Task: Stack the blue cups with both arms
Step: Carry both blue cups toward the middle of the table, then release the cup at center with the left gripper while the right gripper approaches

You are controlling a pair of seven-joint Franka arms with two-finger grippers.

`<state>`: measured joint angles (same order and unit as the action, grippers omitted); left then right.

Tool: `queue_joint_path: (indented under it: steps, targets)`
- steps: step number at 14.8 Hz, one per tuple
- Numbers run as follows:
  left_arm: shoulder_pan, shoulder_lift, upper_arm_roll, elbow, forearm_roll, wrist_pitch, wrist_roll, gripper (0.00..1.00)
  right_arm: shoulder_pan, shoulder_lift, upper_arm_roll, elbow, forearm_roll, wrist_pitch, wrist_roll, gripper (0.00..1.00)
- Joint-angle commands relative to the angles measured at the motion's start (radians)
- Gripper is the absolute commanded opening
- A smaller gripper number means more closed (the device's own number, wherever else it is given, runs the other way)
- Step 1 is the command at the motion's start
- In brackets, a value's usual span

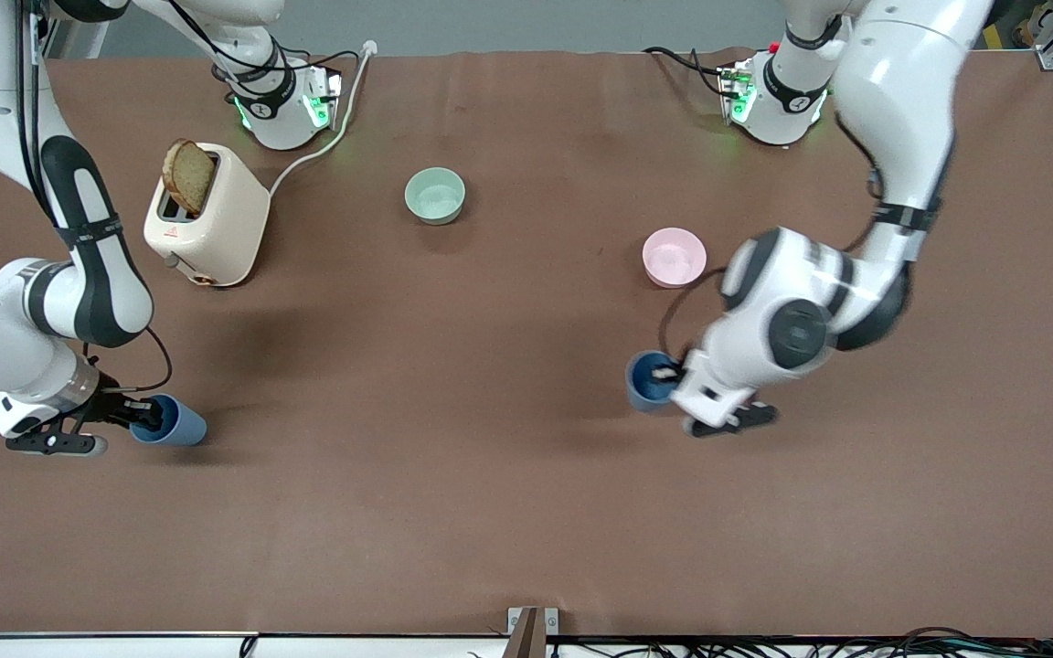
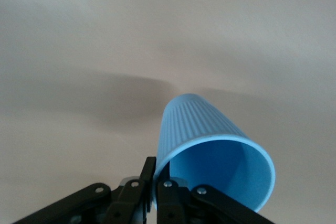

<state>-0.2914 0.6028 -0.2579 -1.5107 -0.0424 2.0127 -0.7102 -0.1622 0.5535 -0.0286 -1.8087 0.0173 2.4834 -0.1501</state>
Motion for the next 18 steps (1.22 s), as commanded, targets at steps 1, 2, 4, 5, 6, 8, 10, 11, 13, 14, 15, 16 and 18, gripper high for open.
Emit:
queue_joint_path:
  steps: [1, 2, 4, 5, 6, 8, 10, 11, 13, 14, 15, 16, 18]
  targets:
    - [-0.096, 0.047, 0.008, 0.061, -0.024, -0.016, -0.157, 0.00, -0.005, -0.007, 0.004, -0.014, -0.008, 0.009, 0.007, 0.02]
    - [-0.130, 0.063, 0.008, 0.078, -0.027, -0.014, -0.214, 0.00, -0.005, -0.007, 0.004, -0.012, -0.008, 0.005, 0.007, 0.02]
    - [-0.190, 0.084, 0.008, 0.090, -0.030, -0.009, -0.290, 0.00, -0.005, -0.018, 0.006, -0.004, -0.008, -0.003, 0.004, 0.03]
    - [-0.202, 0.095, 0.008, 0.090, -0.030, -0.006, -0.298, 0.00, -0.004, -0.036, 0.009, 0.000, -0.007, -0.026, 0.006, 0.03]
    - [-0.206, 0.100, 0.008, 0.090, -0.031, -0.005, -0.298, 0.00, -0.002, -0.062, 0.010, 0.021, -0.003, -0.065, 0.010, 0.03]
    - [-0.209, 0.118, 0.006, 0.092, -0.033, 0.007, -0.296, 0.01, 0.024, -0.095, 0.015, 0.075, -0.002, -0.168, 0.087, 0.03]
    - [-0.213, 0.129, 0.005, 0.090, -0.054, 0.024, -0.292, 0.08, 0.096, -0.142, 0.015, 0.097, -0.002, -0.253, 0.226, 0.03]
    - [-0.213, 0.135, 0.005, 0.090, -0.065, 0.027, -0.290, 0.21, 0.146, -0.165, 0.015, 0.095, -0.002, -0.273, 0.300, 0.03]
    - [-0.213, 0.131, 0.006, 0.090, -0.060, 0.027, -0.279, 0.95, 0.258, -0.204, 0.015, 0.097, -0.002, -0.335, 0.503, 0.03]
    - [-0.210, 0.126, 0.008, 0.093, -0.059, 0.027, -0.285, 1.00, 0.326, -0.213, 0.013, 0.098, -0.010, -0.359, 0.603, 0.03]
    - [-0.200, 0.112, 0.011, 0.093, -0.057, 0.027, -0.285, 1.00, 0.389, -0.219, 0.015, 0.100, -0.017, -0.360, 0.686, 0.03]
    - [-0.193, 0.082, 0.019, 0.093, -0.054, 0.024, -0.285, 1.00, 0.447, -0.221, 0.015, 0.103, -0.020, -0.360, 0.745, 0.03]
    - [-0.139, -0.004, 0.029, 0.095, -0.045, 0.005, -0.281, 1.00, 0.544, -0.221, 0.015, 0.117, -0.023, -0.360, 0.838, 0.03]
